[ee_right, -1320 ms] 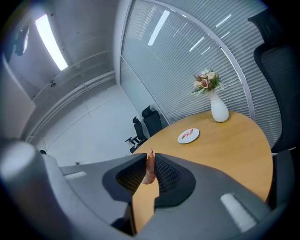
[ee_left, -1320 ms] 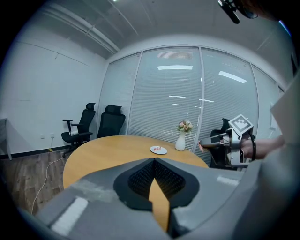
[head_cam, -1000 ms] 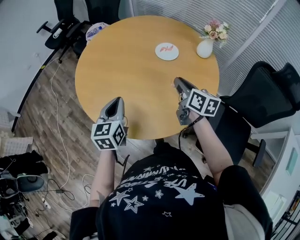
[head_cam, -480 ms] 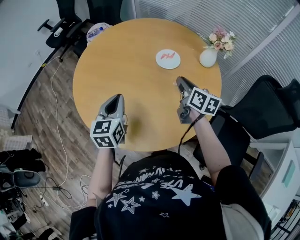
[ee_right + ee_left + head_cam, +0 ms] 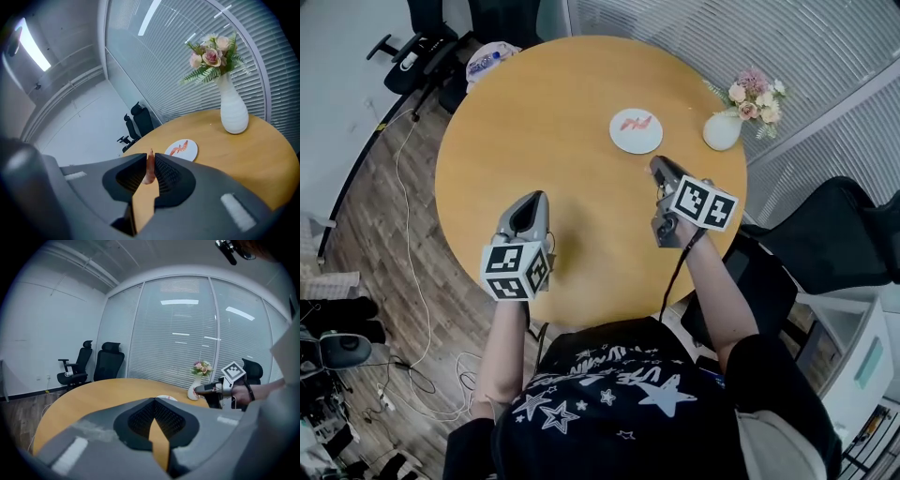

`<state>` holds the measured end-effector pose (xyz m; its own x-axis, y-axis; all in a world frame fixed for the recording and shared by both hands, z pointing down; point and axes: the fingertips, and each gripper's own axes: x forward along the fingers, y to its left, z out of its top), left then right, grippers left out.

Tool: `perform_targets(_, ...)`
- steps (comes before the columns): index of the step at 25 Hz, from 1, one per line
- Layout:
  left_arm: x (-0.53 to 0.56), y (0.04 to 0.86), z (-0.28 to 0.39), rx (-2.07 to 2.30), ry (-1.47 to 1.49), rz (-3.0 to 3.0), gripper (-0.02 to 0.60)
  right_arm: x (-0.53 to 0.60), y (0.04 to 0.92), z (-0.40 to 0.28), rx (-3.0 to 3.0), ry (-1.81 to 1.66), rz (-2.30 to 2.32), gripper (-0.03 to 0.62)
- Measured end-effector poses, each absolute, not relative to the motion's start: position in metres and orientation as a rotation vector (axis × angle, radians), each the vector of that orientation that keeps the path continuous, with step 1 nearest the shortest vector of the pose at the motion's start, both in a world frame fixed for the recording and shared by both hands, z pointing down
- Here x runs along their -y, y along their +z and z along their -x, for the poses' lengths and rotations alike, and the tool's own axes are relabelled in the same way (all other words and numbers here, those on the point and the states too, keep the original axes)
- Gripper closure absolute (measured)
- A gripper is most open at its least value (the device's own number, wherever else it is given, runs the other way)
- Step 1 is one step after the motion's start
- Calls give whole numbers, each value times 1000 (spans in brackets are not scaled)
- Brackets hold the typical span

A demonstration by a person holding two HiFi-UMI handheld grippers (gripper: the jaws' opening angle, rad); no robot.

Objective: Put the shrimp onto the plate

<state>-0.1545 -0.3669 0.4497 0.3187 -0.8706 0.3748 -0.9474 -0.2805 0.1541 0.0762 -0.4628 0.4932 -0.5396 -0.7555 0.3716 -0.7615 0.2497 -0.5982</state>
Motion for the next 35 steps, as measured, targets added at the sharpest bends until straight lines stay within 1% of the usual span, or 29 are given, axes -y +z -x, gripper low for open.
perform_targets(5,390,465,151,1616,330,-2224,581,492,511,-76,2454,1205,-1490,540)
perform_targets(15,398,487,146,1565,385,-2181,580,523,552,-73,2363,1240,-1483,540)
perform_targets(35,412,546,144,1502,445,-2065,580,576,620,-67,2163,1125,-1492,539)
